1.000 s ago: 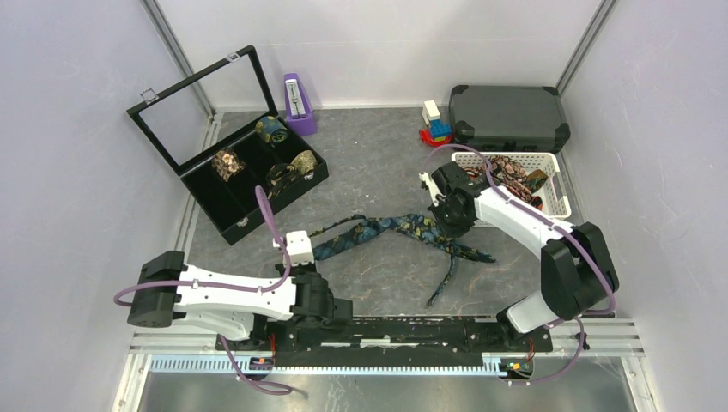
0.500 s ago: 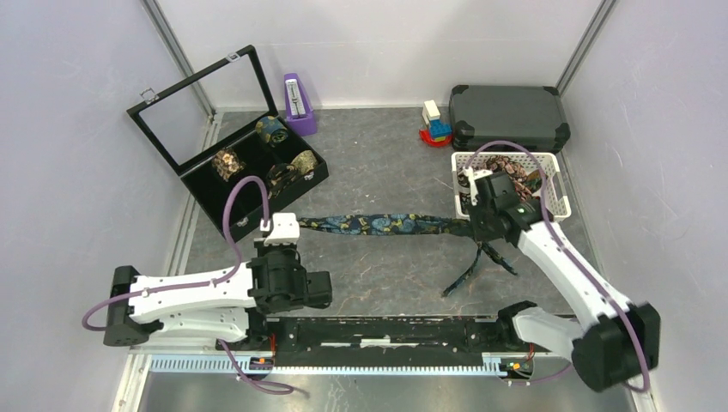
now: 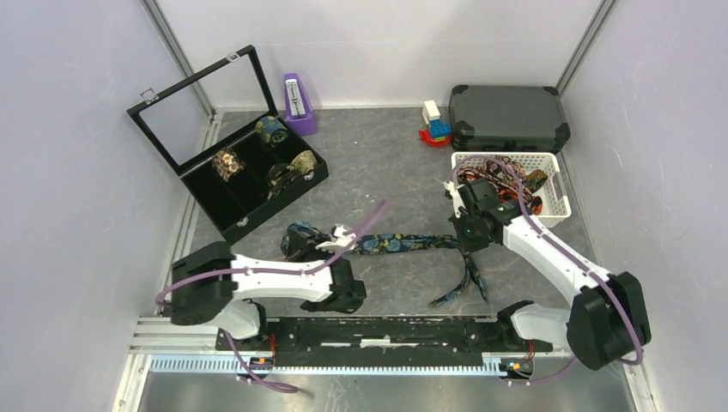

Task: Roll the ties
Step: Flatten out the tie at the center of the board.

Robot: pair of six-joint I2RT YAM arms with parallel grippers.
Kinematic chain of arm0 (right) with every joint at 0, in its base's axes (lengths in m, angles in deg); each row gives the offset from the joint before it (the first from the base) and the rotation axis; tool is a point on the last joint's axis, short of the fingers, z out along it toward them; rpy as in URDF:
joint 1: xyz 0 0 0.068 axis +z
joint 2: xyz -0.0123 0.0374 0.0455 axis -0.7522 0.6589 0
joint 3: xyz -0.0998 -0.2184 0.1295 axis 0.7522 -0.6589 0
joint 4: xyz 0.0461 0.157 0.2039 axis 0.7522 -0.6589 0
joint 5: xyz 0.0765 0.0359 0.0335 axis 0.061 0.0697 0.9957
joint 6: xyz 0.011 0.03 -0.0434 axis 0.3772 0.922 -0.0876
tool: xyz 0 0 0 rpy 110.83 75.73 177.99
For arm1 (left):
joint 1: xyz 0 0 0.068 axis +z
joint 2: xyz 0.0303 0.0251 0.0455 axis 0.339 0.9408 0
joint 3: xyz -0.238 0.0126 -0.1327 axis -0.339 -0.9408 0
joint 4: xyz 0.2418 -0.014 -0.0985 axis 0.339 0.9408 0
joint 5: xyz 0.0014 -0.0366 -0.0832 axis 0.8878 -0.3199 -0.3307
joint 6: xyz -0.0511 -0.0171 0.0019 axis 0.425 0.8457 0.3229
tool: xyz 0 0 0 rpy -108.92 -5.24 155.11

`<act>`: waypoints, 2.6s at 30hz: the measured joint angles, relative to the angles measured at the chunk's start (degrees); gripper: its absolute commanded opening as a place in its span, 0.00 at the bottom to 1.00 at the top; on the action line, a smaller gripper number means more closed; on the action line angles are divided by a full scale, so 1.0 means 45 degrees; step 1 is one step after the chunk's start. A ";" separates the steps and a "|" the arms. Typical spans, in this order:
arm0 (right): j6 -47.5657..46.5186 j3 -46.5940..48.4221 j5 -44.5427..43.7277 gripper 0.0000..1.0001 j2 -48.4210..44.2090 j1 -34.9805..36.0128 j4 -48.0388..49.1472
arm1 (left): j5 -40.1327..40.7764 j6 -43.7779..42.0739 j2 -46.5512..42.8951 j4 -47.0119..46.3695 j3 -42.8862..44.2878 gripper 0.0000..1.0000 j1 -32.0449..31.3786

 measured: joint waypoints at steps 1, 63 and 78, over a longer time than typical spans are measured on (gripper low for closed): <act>0.0000 0.0000 0.0000 0.00 0.0219 0.0126 0.0015 | 0.0005 0.0000 0.0413 0.0005 0.0000 0.12 0.0000; 1.0564 -0.5479 -0.5518 0.63 -0.4153 0.9092 0.3327 | -1.2483 -0.8942 -0.1239 -1.5421 -0.1151 0.82 0.2482; 0.8646 -0.4877 -0.7810 0.64 -0.3449 0.4430 0.2754 | -1.3576 -0.8981 0.0301 -1.8034 -0.2215 0.82 0.5003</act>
